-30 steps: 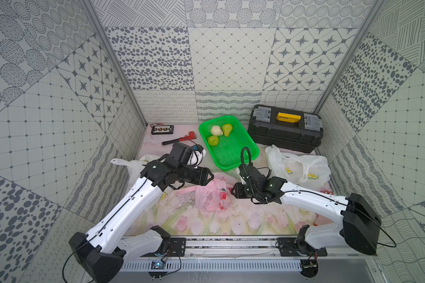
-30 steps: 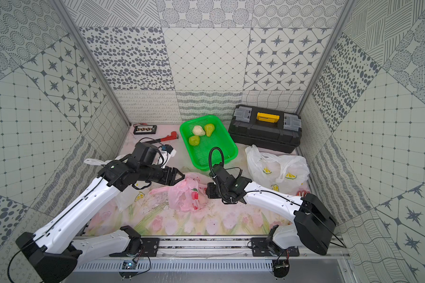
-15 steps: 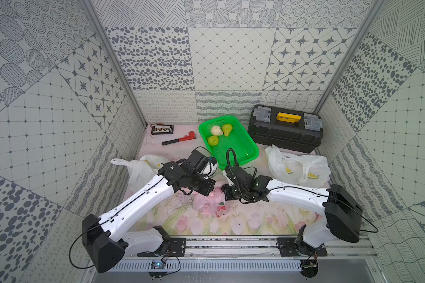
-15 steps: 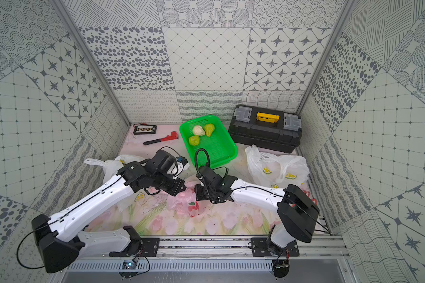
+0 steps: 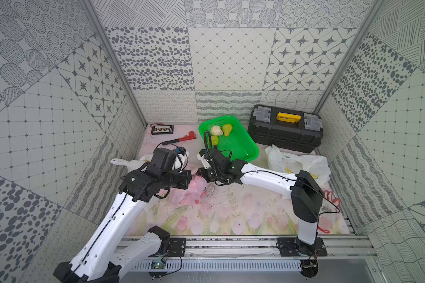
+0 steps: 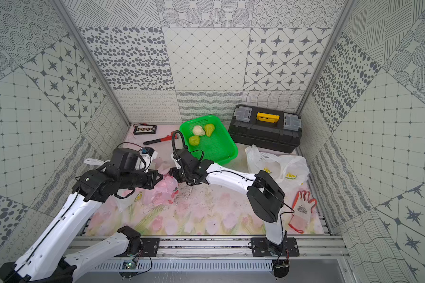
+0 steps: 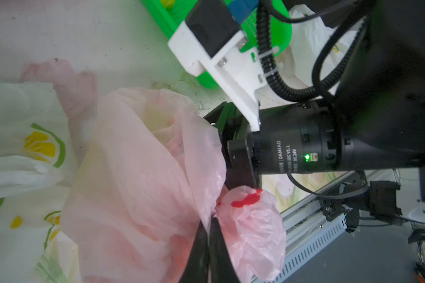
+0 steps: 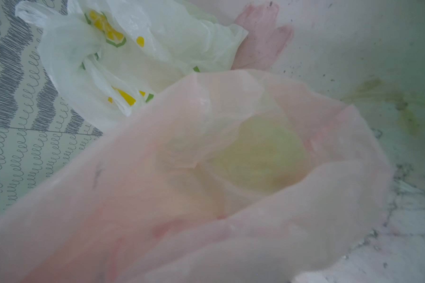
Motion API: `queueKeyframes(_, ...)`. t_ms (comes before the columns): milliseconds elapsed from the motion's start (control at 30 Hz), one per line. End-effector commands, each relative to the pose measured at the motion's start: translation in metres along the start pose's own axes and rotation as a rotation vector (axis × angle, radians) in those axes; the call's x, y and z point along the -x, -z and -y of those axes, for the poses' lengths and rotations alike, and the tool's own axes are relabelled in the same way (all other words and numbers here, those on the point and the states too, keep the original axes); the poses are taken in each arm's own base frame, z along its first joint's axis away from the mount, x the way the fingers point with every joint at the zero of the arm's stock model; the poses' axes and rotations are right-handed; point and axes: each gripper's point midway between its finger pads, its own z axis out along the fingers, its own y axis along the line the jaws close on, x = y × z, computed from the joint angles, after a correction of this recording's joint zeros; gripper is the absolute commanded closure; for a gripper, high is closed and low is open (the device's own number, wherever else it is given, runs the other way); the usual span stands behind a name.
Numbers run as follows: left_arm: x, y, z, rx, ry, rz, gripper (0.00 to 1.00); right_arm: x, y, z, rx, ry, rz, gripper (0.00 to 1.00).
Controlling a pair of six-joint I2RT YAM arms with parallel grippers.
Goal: Place the pears into plastic bags & tie knots
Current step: Move the plastic bag to the center of the board.
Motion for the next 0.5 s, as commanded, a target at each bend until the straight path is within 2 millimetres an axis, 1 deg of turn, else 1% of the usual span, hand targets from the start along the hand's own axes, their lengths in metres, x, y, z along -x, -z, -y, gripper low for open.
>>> queueKeyframes(0, 0.036, 0.015, -0.057, 0.219, 0.124, 0.139, 1.0, 0.027, 0.015, -0.01, 0.032, 0.051, 0.033, 0.4)
queueKeyframes(33, 0.041, 0.015, -0.066, 0.249, 0.144, 0.156, 0.99, 0.029, 0.021, -0.007, 0.021, 0.07, 0.04, 0.34)
queueKeyframes(67, 0.043, 0.012, -0.073, 0.263, 0.159, 0.164, 0.95, 0.032, 0.029, 0.0, -0.002, 0.086, 0.05, 0.29)
queueKeyframes(100, 0.043, 0.005, -0.077, 0.26, 0.17, 0.158, 0.9, 0.033, 0.04, 0.009, -0.023, 0.09, 0.058, 0.27)
queueKeyframes(133, 0.041, -0.003, -0.078, 0.251, 0.18, 0.143, 0.85, 0.033, 0.049, 0.017, -0.035, 0.082, 0.059, 0.26)
queueKeyframes(200, 0.033, -0.022, -0.081, 0.227, 0.207, 0.086, 0.79, 0.034, 0.078, 0.033, -0.036, 0.043, 0.069, 0.25)
queueKeyframes(267, 0.028, -0.028, -0.085, 0.238, 0.224, 0.052, 0.73, 0.032, 0.108, 0.047, -0.042, 0.014, 0.091, 0.24)
queueKeyframes(333, 0.031, -0.02, -0.091, 0.277, 0.226, 0.064, 0.65, 0.028, 0.138, 0.064, -0.067, -0.014, 0.118, 0.23)
queueKeyframes(367, 0.035, -0.012, -0.092, 0.302, 0.221, 0.082, 0.61, 0.025, 0.155, 0.073, -0.088, -0.031, 0.137, 0.23)
queueKeyframes(433, 0.047, 0.005, -0.087, 0.305, 0.208, 0.124, 0.55, 0.016, 0.179, 0.101, -0.151, -0.077, 0.155, 0.23)
queueKeyframes(467, 0.053, 0.011, -0.081, 0.282, 0.2, 0.141, 0.54, 0.01, 0.19, 0.122, -0.205, -0.107, 0.169, 0.22)
